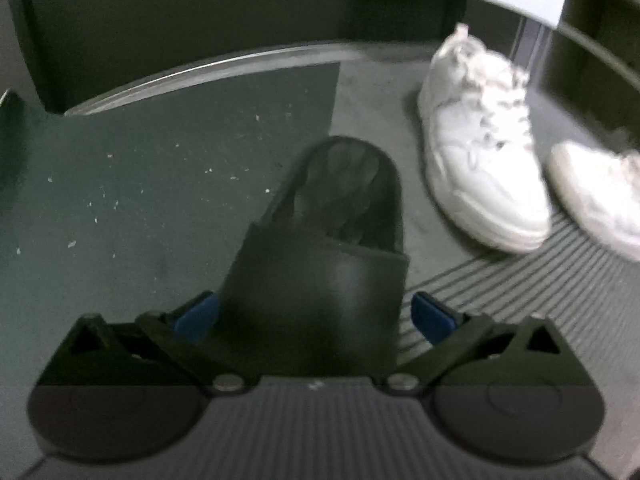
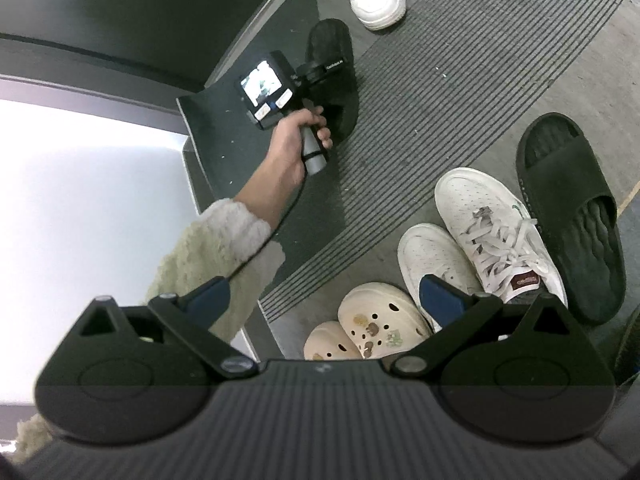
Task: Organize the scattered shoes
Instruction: 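Grasp the second black slide by its strap with the left gripper, then carry the black slide with the left gripper and drop it near the row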
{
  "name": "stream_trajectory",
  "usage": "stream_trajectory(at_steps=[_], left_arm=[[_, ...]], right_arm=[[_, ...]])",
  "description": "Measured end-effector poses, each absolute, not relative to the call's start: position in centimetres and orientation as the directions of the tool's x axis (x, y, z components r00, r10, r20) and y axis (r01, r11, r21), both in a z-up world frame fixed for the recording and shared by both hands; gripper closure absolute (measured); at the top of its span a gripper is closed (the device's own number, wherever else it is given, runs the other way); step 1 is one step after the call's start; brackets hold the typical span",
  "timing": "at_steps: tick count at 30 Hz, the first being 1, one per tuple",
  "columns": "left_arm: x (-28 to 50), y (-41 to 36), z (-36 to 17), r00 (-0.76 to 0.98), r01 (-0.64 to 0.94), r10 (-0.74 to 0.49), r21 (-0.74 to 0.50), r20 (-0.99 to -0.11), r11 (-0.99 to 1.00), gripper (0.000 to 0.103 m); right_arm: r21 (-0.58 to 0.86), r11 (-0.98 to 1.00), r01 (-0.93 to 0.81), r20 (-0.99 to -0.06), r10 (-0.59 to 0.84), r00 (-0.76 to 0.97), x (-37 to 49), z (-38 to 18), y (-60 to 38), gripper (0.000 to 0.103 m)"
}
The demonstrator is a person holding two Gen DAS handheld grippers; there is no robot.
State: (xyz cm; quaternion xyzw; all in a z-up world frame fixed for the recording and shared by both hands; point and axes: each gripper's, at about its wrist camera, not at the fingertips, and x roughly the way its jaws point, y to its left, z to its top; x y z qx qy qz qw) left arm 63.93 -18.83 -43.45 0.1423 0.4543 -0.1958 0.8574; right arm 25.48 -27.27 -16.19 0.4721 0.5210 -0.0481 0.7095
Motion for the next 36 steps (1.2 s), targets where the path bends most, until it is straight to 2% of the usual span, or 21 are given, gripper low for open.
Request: stream_trajectory(at_steps=[5,9,13,18,23,25,28,30,36], left_arm=[[62.9,-18.6,-43.6,0.533,0.491,-0.215,0.092,-0.819,0.866,0.006],[60.8,-17.6,-42.6,0.482,0.584,-0.310,0.036,-0.819,0.811,0.008],[57.0,-17.2,-41.5,0.458,0.675,-0.338,0.074,-0.822,0.734,0.012],[51.6,-15.7,-40.6,0.374,0.815,-0.401,0.090,-0.836,0.572,0.012],[47.7,-14.2,-40.9,0.276,0.875,-0.417,0.047,-0.866,0.482,0.008],[46.1,-14.3,-41.8,0.295,0.876,-0.348,0.106,-0.890,0.471,0.005],[44.2,-14.5,-41.3,0.344,0.857,-0.265,0.186,-0.901,0.480,0.006],[43.6,-14.0,-39.6,0.350,0.835,-0.265,0.170,-0.899,0.524,0.005],[42.3,-12.1,-32.6,0.292,0.690,-0.268,0.008,-0.918,0.724,0.004]], right_arm=[[0.615,0.541,0.574,-0.788,0.407,0.462,25.3,-16.1,-27.9,0.000],[0.623,0.537,0.569,-0.782,0.401,0.478,25.0,-15.7,-27.7,0.000],[0.634,0.539,0.554,-0.772,0.406,0.489,24.7,-15.1,-27.4,0.000],[0.638,0.546,0.543,-0.767,0.391,0.509,23.3,-14.1,-27.5,0.000],[0.640,0.536,0.550,-0.763,0.359,0.537,21.8,-12.7,-27.8,0.000],[0.649,0.533,0.542,-0.754,0.359,0.550,21.1,-12.1,-27.8,0.000],[0.670,0.525,0.525,-0.735,0.369,0.569,20.0,-11.3,-27.8,0.000],[0.691,0.509,0.514,-0.715,0.374,0.591,19.2,-10.6,-28.0,0.000],[0.769,0.418,0.484,-0.629,0.356,0.691,15.7,-8.2,-30.5,0.000]])
